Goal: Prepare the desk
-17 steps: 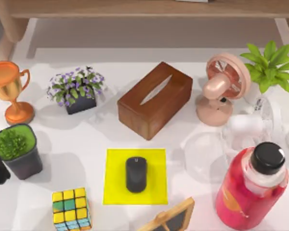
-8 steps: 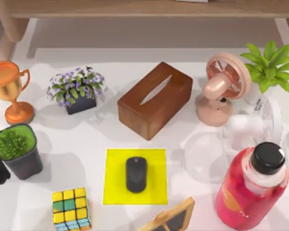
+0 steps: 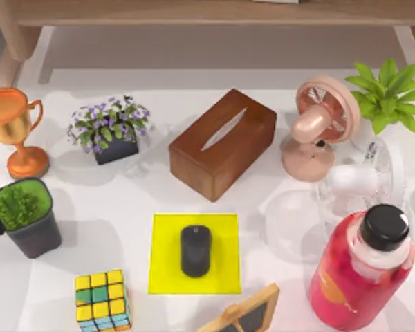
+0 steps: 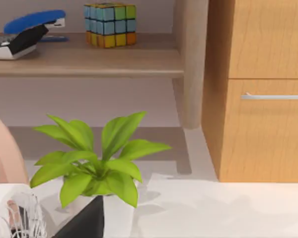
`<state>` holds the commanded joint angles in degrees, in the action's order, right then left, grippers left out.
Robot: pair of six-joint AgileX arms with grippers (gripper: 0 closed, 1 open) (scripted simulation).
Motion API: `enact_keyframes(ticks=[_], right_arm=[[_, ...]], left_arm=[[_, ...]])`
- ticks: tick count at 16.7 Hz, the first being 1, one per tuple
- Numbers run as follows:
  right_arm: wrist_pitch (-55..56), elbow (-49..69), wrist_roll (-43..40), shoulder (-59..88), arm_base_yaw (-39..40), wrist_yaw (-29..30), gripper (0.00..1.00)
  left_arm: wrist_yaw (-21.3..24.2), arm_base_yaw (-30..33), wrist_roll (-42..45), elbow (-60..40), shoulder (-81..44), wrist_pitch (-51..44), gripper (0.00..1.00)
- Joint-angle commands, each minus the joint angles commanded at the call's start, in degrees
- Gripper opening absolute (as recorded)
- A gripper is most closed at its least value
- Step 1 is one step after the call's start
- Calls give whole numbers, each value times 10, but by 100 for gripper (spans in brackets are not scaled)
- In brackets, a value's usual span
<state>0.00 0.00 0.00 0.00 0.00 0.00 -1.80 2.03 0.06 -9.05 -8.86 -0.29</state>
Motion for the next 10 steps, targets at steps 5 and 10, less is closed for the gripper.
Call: enact_keyframes(ticks=[5, 10], right_arm=[[0, 0, 0, 0, 0, 0, 100], [0, 0, 0, 0, 0, 0, 100]], left_arm=[[-38, 43, 1, -233, -230, -6, 100], [-83, 93, 3, -537, -519, -13, 100]])
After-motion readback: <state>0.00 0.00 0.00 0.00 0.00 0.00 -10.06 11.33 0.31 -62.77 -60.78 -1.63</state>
